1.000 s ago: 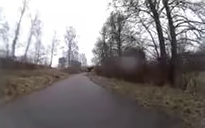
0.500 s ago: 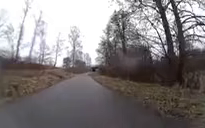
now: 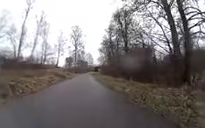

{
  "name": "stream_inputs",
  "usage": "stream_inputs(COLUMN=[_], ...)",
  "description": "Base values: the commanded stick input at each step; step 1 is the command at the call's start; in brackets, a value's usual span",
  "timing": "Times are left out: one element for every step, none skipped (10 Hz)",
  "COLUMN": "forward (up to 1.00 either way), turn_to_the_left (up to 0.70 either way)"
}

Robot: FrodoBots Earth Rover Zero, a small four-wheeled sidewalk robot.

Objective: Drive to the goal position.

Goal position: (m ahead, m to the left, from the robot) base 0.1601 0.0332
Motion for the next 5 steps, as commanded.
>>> stream_inputs(forward=[0.00,0.00,0.00,0.00,0.00], turn_to_the_left=[0.00,0.00,0.00,0.00,0.00])
